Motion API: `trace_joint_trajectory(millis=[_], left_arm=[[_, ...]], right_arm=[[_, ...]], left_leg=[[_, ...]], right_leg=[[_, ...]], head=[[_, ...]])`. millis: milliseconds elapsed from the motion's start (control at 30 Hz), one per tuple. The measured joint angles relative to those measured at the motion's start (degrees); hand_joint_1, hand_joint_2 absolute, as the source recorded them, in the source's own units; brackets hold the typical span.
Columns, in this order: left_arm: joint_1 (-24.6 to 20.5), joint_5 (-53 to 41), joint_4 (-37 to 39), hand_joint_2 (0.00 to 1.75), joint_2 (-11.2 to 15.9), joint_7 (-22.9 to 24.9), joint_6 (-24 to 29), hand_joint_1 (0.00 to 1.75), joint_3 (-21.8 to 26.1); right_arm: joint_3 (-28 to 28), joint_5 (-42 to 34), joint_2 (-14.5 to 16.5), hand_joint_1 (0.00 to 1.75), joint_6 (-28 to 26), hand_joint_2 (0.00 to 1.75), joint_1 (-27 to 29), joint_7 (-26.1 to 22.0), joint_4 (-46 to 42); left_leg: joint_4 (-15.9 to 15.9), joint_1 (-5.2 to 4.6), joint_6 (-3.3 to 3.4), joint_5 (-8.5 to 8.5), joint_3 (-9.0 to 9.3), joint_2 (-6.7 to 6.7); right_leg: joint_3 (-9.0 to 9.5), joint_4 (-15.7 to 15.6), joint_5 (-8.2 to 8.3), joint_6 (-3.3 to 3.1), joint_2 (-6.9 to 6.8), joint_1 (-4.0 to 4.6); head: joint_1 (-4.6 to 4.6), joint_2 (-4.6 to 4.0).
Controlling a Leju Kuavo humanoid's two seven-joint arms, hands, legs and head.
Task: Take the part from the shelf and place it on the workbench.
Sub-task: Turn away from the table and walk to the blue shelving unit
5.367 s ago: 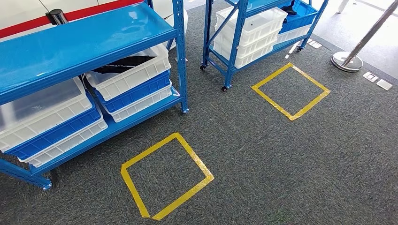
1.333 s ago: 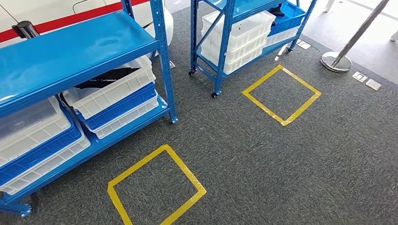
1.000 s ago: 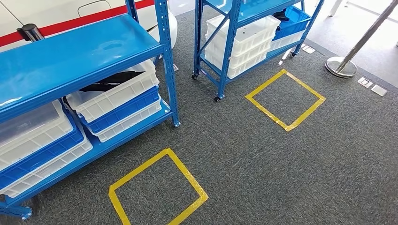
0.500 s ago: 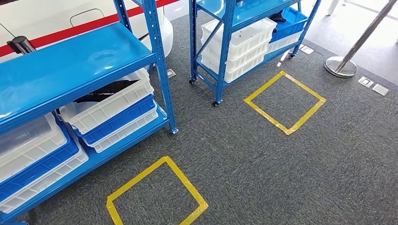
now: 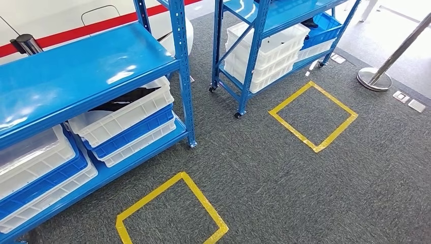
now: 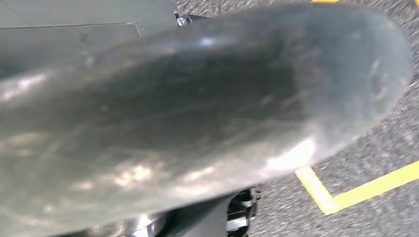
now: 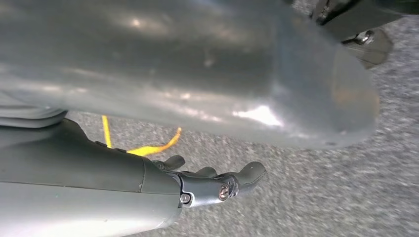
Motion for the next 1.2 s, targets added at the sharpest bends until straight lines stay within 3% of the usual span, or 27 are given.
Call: trace_joint_trajectory(millis=[33,100,200,233,300,333,367,433,467,533,600,700,800,867,933,1000,1033,1100,1167,1200], left_arm=[[-0.04,0.00,0.00,0.00,-0.03,0.00,0.01,0.00,0.00],[-0.11,0.00,0.00,0.00,-0.04,0.00,0.01,0.00,0.00],[-0.14,0.01,-0.02,0.00,-0.01,0.00,0.05,0.00,0.00],[-0.14,0.01,-0.02,0.00,0.00,0.00,0.07,0.00,0.00],[-0.11,0.01,-0.02,0.00,0.00,0.00,0.12,0.00,0.00],[-0.08,0.02,-0.02,0.00,0.00,0.01,0.14,0.00,0.00],[-0.04,0.05,-0.02,0.00,0.00,0.03,0.21,0.00,0.00],[0.00,0.15,-0.02,0.00,0.01,0.02,0.50,0.00,0.00],[0.02,0.19,-0.02,0.00,0.01,-0.07,0.72,0.00,0.00],[-0.07,0.20,-0.02,0.00,-0.01,-0.29,1.20,0.00,0.00],[-0.22,0.20,-0.02,0.00,-0.09,-0.42,1.69,0.00,0.00],[-0.20,0.20,-0.02,0.00,-0.20,-0.44,2.23,0.00,0.00],[-0.23,0.20,-0.02,0.00,-0.23,-0.44,2.56,0.00,0.00],[-0.34,0.19,-0.02,0.00,-0.31,-0.45,2.71,0.00,0.00],[-0.41,0.19,-0.02,0.00,-0.35,-0.45,2.73,0.00,0.00],[-0.41,0.20,-0.02,0.00,-0.35,-0.39,2.74,0.00,0.00],[-0.40,0.20,-0.02,0.00,-0.35,-0.36,2.75,0.00,0.00],[-0.42,0.19,-0.02,0.00,-0.40,-0.30,2.78,0.00,0.00],[-0.48,0.18,-0.02,0.00,-0.46,-0.27,2.85,0.00,0.00],[-0.50,0.17,-0.02,0.00,-0.47,-0.27,2.90,0.00,0.00]], right_arm=[[0.00,0.01,0.01,0.00,0.00,0.00,-0.06,-0.01,0.00],[0.00,0.01,0.04,0.00,0.00,0.00,-0.15,-0.01,0.00],[0.00,0.02,0.07,0.00,-0.02,0.00,-0.17,-0.01,0.00],[0.00,0.03,0.08,0.00,-0.02,0.00,-0.18,-0.02,0.00],[0.00,0.04,0.11,0.00,-0.01,0.00,-0.20,-0.03,0.00],[0.00,0.04,0.13,0.00,0.00,0.00,-0.21,-0.03,0.00],[0.00,0.04,0.15,0.00,0.00,0.00,-0.21,-0.03,0.00],[0.00,0.08,0.20,0.00,0.00,0.00,-0.15,-0.04,0.00],[0.00,0.09,0.23,0.00,-0.01,0.00,-0.09,-0.07,0.00],[0.00,0.11,0.27,0.00,-0.06,0.00,-0.09,-0.15,0.00],[0.00,0.17,0.25,0.00,-0.17,0.00,-0.18,-0.23,0.00],[0.00,0.36,0.26,0.00,-0.43,0.00,-0.23,-0.23,0.00],[0.00,0.49,0.44,0.00,-0.59,0.00,-0.26,-0.22,0.00],[0.00,0.55,0.44,0.00,-0.67,0.00,-0.31,-0.22,0.00],[0.00,0.58,0.43,0.00,-0.69,0.00,-0.31,-0.22,0.00],[0.00,0.61,0.42,0.00,-0.69,0.00,-0.19,-0.19,0.00],[0.00,0.64,0.42,0.00,-0.70,0.00,-0.14,-0.17,0.00],[0.00,0.70,0.39,0.00,-0.72,0.00,-0.19,-0.13,0.00],[0.00,0.76,0.39,0.00,-0.75,0.00,-0.34,-0.08,0.00],[0.00,0.78,0.41,0.00,-0.78,0.00,-0.39,-0.05,0.00]], left_leg=[[-0.08,-0.13,-0.29,-0.37,0.23,-0.07],[-0.46,-0.32,-0.82,-0.79,0.54,-0.15],[0.82,-0.18,-1.63,-1.88,0.37,0.21],[3.23,-0.14,-1.89,-3.08,-0.69,0.38],[10.53,-0.08,-2.21,-6.02,-4.64,0.60],[13.62,-0.03,-2.36,-6.74,-6.66,0.60],[15.06,0.04,-2.50,-6.36,-8.01,0.63],[11.86,0.34,-2.71,-2.45,-7.74,0.75],[8.21,0.54,-2.78,0.11,-6.54,0.82],[2.28,0.60,-2.63,2.77,-4.07,0.76],[0.53,0.38,-2.13,2.76,-3.17,0.58],[0.42,0.01,-1.57,2.77,-3.31,0.42],[0.01,-0.25,-0.37,2.70,-2.97,0.41],[-0.49,0.02,0.35,2.77,-2.51,0.52],[-0.56,0.02,0.71,2.71,-2.40,0.58],[-0.56,-0.01,0.77,2.64,-2.35,0.49],[-0.56,-0.01,0.76,2.60,-2.28,0.37],[-0.56,0.02,0.60,2.49,-2.06,0.05],[-0.54,-0.23,0.08,2.25,-1.90,-0.25],[-0.59,-0.35,-0.25,2.17,-1.87,-0.35]], right_leg=[[0.97,-2.30,0.97,-0.37,-0.06,0.22],[1.58,-3.19,1.06,-1.18,-0.08,0.62],[2.46,-3.90,0.88,-2.35,-0.03,-0.09],[2.97,-4.14,0.70,-2.83,-0.04,-0.35],[3.80,-4.19,0.12,-3.56,-0.09,-0.26],[4.20,-4.19,-0.18,-3.69,-0.09,-0.22],[4.64,-4.19,-0.50,-3.70,-0.03,-0.21],[5.72,-4.17,-1.23,-3.36,0.19,-0.31],[6.24,-4.15,-1.65,-3.09,0.31,-0.35],[6.72,-4.03,-2.43,-2.29,0.45,-0.08],[6.66,-4.06,-2.75,-1.78,0.47,0.20],[7.13,-4.67,-2.62,-1.66,0.41,0.16],[7.37,-5.09,-2.73,-0.47,0.34,-0.14],[5.58,-1.54,-4.32,-0.41,0.28,-0.19],[1.38,6.12,-6.88,-0.70,0.24,-0.18],[-2.14,11.45,-7.81,-0.54,0.24,-0.18],[-2.42,11.01,-7.00,-0.20,0.24,-0.21],[0.32,3.91,-3.50,0.57,0.25,-0.30],[3.35,-2.77,-0.97,0.40,0.28,-0.14],[4.00,-4.10,-0.57,-0.05,0.30,0.01]], head=[[0.00,0.00],[-0.04,0.00],[-0.09,0.00],[-0.13,0.00],[-0.12,0.00],[-0.09,0.00],[-0.09,0.00],[-0.11,0.00],[-0.12,0.00],[-0.14,0.00],[-0.02,0.00],[0.18,0.00],[0.18,0.00],[0.39,0.00],[0.55,0.00],[0.56,0.00],[0.57,0.00],[0.59,0.00],[0.56,0.00],[0.54,0.00]])
